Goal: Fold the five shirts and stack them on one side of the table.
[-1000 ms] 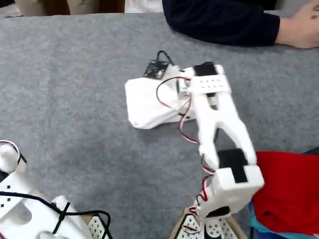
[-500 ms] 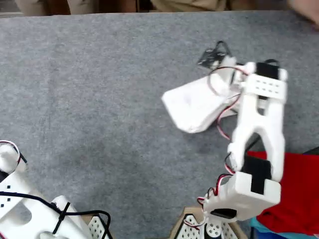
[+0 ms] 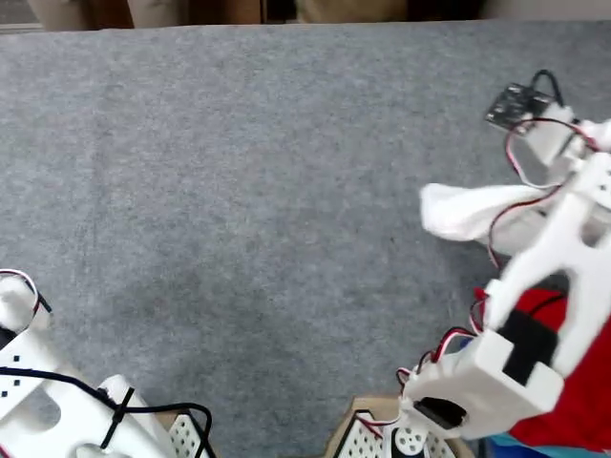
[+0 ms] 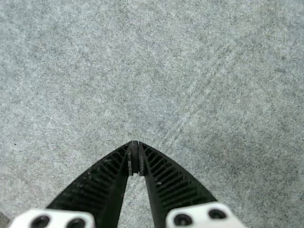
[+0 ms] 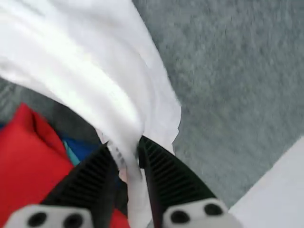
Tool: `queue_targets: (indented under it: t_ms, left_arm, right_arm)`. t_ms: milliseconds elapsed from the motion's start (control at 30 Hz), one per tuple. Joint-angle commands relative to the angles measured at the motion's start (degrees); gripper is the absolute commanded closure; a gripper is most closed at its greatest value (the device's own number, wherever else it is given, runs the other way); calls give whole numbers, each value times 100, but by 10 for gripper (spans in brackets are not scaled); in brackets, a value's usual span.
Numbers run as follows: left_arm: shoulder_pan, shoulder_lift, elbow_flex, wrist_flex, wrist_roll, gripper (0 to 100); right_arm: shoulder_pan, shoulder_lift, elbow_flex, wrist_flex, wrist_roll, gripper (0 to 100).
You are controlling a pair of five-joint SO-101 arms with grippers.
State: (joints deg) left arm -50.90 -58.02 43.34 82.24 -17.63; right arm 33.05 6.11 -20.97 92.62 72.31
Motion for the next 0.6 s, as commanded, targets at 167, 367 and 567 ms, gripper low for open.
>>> queue_targets:
  t_ms: [167,367,567]
  left_arm:
    - [202,-57,-466,-62,-44,980]
    - [404,-84,-466,-53,-18,980]
    - [431,-84,-466,-53,-18,980]
  right_arm:
    - [936,-418,-804,800,598,993]
    - [1385,-426,-1112,905,897,993]
    - [1833,-435,-1490,923,1099,993]
